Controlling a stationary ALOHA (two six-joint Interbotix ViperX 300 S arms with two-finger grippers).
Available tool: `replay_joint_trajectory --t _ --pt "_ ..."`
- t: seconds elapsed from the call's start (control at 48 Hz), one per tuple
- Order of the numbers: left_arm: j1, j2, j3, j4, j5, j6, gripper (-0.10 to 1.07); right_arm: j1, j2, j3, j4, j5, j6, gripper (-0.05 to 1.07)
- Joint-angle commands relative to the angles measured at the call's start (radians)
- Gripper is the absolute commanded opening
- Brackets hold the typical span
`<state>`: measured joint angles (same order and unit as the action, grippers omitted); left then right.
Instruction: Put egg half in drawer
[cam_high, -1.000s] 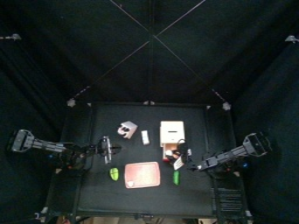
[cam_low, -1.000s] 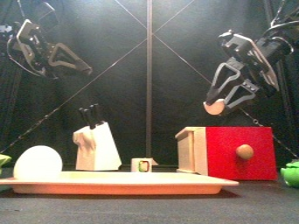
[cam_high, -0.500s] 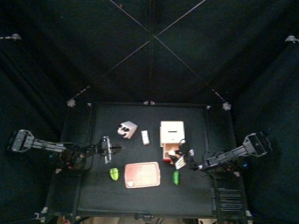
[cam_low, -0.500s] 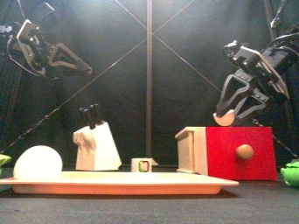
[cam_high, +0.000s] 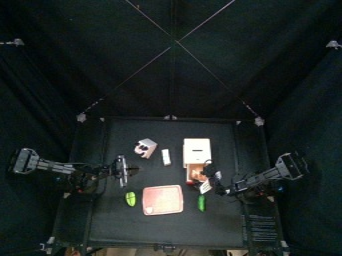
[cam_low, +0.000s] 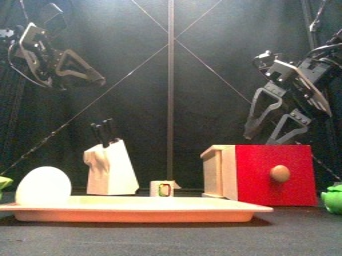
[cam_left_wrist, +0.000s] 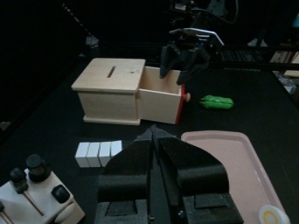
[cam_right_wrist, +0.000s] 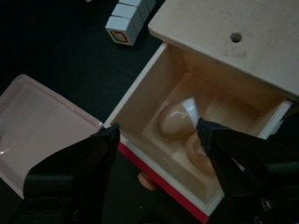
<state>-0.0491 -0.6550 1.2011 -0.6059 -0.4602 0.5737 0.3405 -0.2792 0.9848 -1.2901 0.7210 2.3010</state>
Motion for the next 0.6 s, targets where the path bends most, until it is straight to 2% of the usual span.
replay_joint_trajectory --t 0.0,0.583 --pt "0.003 0.0 -0.012 0.002 -0.005 0.0 0.48 0.0 -0.009 -0.018 0.003 0.002 -0.002 1.02" --pt "0.005 0.0 -0.012 0.002 -0.005 0.0 0.48 -0.002 -0.014 -0.026 0.037 0.002 -0.011 1.02"
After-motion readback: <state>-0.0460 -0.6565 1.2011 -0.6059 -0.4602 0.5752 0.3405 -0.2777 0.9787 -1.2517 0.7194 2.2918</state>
